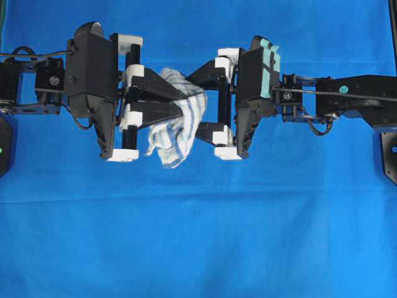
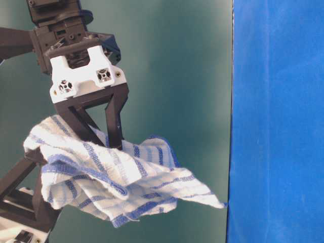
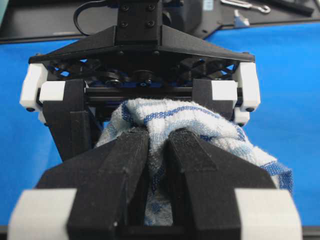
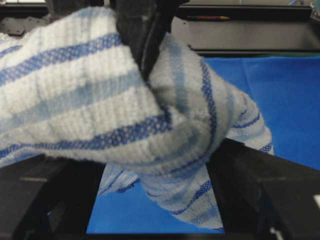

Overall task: Hand over the towel.
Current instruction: 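Extend the right gripper to the towel and close on it beside the left gripper, then open the left gripper and withdraw it leftward, leaving the towel in the right gripper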

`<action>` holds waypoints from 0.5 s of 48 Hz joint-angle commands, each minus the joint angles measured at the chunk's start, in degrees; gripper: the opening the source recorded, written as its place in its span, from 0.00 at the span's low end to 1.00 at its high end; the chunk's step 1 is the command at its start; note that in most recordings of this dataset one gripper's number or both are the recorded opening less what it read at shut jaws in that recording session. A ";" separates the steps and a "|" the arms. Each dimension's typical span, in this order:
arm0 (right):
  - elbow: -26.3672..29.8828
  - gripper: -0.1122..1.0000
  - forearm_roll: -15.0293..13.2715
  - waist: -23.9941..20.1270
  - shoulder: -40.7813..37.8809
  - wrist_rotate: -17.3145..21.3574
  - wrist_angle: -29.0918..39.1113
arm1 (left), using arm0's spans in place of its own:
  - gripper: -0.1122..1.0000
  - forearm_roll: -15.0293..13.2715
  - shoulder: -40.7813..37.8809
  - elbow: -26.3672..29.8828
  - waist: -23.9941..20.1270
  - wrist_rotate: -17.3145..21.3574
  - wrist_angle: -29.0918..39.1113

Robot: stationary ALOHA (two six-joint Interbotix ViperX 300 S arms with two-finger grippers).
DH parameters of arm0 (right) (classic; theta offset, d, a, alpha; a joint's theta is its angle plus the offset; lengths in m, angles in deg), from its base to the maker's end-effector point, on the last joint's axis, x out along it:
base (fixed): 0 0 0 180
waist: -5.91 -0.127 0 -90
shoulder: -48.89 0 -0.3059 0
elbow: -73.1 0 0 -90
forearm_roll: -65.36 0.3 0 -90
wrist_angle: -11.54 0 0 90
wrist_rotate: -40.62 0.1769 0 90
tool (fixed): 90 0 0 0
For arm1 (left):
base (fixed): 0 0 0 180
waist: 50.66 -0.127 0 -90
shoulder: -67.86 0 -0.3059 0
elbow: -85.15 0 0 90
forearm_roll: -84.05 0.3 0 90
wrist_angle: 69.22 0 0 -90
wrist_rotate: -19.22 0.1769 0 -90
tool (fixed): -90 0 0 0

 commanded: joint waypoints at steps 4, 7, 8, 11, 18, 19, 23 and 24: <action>1.32 0.66 0.00 0.00 0.70 -0.26 0.70 | 0.15 0.00 0.97 0.53 0.26 0.09 -0.62; 1.32 0.50 -0.09 0.00 0.70 -0.26 1.23 | 0.15 -0.09 0.88 0.62 0.44 0.09 -0.79; 1.32 0.44 -0.09 0.09 0.70 -0.26 1.49 | 0.15 -0.09 0.88 0.70 0.35 0.09 -0.88; 1.41 0.28 -0.09 0.09 0.70 -0.26 1.58 | 0.15 -0.09 0.70 0.79 0.35 0.00 -1.14; 1.41 0.15 -0.09 0.09 0.70 -0.26 1.67 | 0.15 -0.09 0.53 0.88 0.35 -0.09 -1.14; 1.41 0.15 -0.09 0.09 0.70 -0.26 1.67 | 0.15 -0.09 0.53 0.97 0.35 -0.09 -1.14; 1.41 0.15 -0.09 0.09 0.70 -0.18 1.58 | 0.15 0.00 0.53 0.70 0.18 -0.09 -1.14; 1.41 0.15 -0.09 0.09 0.70 -0.18 1.67 | 0.15 -0.09 0.62 0.70 0.09 -0.09 -1.14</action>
